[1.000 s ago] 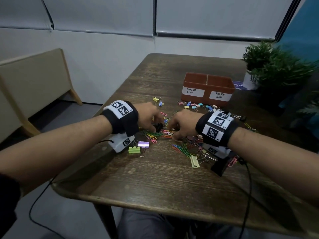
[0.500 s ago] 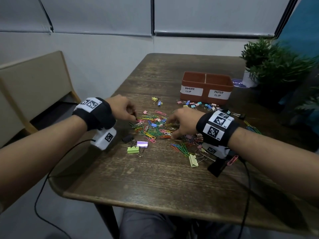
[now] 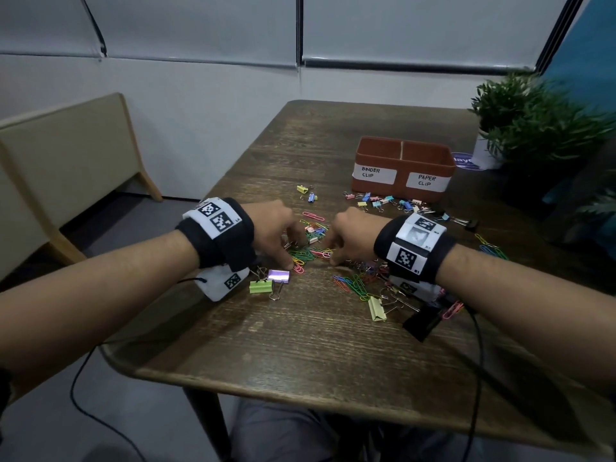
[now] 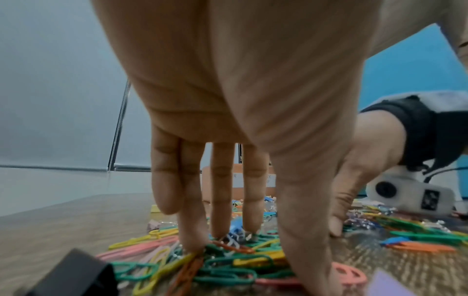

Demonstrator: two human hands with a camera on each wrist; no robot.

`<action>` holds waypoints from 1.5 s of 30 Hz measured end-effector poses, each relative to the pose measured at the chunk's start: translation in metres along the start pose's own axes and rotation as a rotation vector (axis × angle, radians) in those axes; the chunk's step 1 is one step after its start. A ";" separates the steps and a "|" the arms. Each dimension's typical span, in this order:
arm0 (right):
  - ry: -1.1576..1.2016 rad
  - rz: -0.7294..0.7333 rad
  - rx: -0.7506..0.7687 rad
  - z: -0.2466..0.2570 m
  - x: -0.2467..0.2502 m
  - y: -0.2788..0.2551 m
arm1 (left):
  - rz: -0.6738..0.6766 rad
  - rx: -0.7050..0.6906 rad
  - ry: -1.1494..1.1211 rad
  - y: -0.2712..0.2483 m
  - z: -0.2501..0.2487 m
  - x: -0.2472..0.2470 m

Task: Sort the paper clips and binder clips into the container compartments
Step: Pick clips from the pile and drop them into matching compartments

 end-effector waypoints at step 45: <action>0.858 -0.926 -0.462 -0.311 0.115 -0.068 | -0.472 -0.148 -0.824 0.124 -0.026 0.210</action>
Point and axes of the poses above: each hand's wrist, its own y-axis towards the middle knuckle, its own x-axis out of the back of the hand, z = x × y, the point moved 10 cm from there along y, towards the middle knuckle, and after that the axes turned 13 degrees about z, right-handed, at the moved point
